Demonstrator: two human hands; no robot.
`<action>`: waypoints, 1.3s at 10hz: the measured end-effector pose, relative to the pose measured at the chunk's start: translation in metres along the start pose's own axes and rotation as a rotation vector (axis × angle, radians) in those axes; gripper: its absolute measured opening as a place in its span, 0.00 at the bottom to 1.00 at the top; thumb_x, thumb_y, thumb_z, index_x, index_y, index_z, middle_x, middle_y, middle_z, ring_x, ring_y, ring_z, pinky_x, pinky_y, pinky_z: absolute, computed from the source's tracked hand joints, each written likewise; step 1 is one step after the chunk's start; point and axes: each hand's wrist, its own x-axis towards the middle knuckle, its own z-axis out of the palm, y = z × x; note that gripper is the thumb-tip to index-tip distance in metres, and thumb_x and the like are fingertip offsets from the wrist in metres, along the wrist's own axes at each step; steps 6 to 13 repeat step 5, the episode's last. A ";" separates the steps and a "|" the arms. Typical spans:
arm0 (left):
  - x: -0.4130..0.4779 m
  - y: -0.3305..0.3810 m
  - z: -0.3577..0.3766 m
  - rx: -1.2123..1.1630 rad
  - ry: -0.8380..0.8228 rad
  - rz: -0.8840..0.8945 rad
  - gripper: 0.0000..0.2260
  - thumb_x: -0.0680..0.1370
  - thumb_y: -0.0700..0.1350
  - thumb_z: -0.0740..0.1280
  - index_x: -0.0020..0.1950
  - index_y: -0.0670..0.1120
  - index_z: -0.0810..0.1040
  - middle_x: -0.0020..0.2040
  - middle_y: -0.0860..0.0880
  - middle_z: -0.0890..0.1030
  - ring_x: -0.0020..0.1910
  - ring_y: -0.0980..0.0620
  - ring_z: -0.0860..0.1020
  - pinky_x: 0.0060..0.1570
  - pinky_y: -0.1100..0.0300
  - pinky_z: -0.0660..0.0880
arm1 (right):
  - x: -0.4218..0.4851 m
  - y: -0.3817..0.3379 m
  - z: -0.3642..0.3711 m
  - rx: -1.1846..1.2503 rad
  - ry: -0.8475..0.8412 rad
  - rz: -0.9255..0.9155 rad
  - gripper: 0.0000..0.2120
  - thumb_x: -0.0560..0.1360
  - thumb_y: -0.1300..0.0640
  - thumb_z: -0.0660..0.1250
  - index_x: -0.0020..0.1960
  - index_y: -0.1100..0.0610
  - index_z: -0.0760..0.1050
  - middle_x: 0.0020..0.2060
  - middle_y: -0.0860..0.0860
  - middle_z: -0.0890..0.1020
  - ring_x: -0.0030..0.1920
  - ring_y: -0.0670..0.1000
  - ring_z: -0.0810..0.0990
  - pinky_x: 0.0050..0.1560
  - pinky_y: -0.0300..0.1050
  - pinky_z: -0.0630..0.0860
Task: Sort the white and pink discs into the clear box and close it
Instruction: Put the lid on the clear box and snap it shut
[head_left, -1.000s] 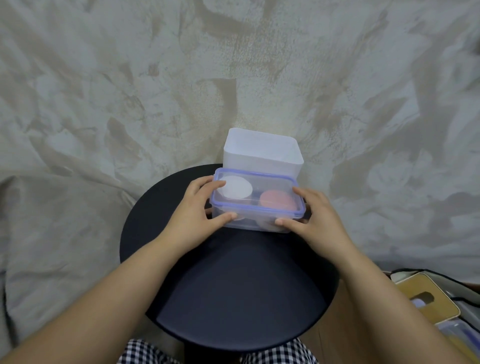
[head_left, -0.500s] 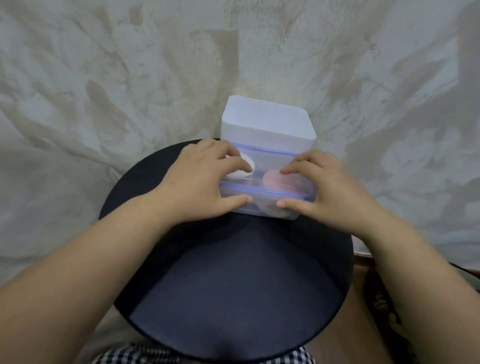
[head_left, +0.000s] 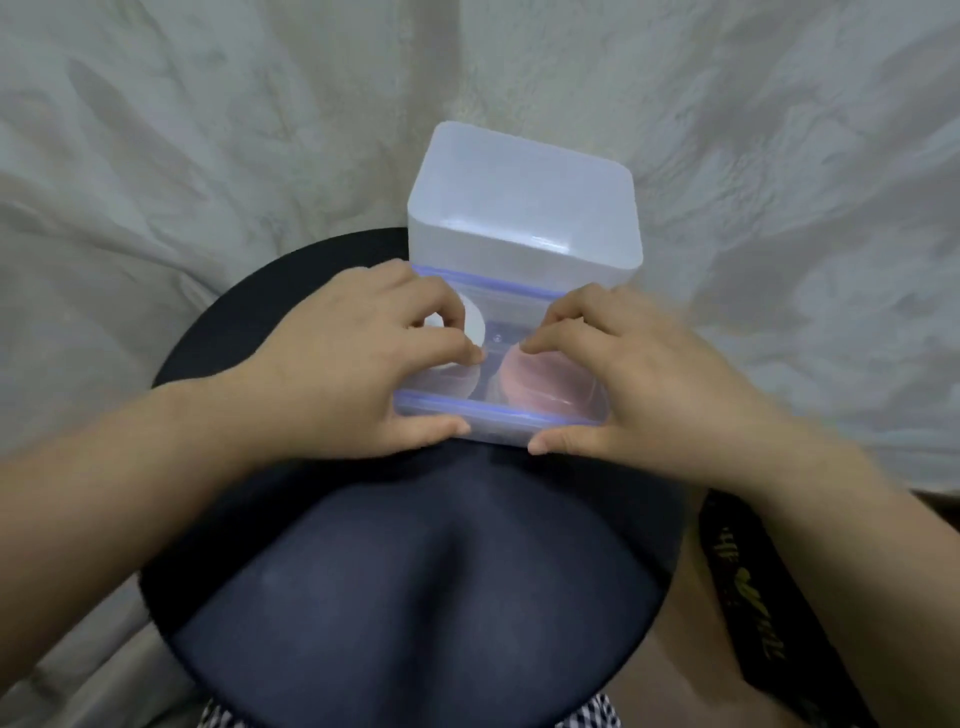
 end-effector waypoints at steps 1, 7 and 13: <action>-0.003 0.012 -0.006 0.041 -0.043 -0.080 0.19 0.69 0.58 0.64 0.51 0.47 0.80 0.48 0.46 0.79 0.42 0.43 0.75 0.35 0.51 0.74 | -0.002 -0.003 -0.002 -0.019 0.011 -0.002 0.30 0.62 0.37 0.69 0.56 0.56 0.76 0.52 0.54 0.76 0.48 0.57 0.75 0.49 0.49 0.74; 0.023 0.053 -0.067 -0.140 -0.652 -0.480 0.26 0.77 0.50 0.62 0.74 0.48 0.59 0.75 0.47 0.58 0.72 0.47 0.58 0.63 0.54 0.65 | 0.000 -0.033 -0.042 0.146 -0.396 0.236 0.27 0.74 0.54 0.64 0.71 0.58 0.63 0.71 0.56 0.62 0.67 0.60 0.63 0.58 0.52 0.71; 0.023 0.053 -0.067 -0.140 -0.652 -0.480 0.26 0.77 0.50 0.62 0.74 0.48 0.59 0.75 0.47 0.58 0.72 0.47 0.58 0.63 0.54 0.65 | 0.000 -0.033 -0.042 0.146 -0.396 0.236 0.27 0.74 0.54 0.64 0.71 0.58 0.63 0.71 0.56 0.62 0.67 0.60 0.63 0.58 0.52 0.71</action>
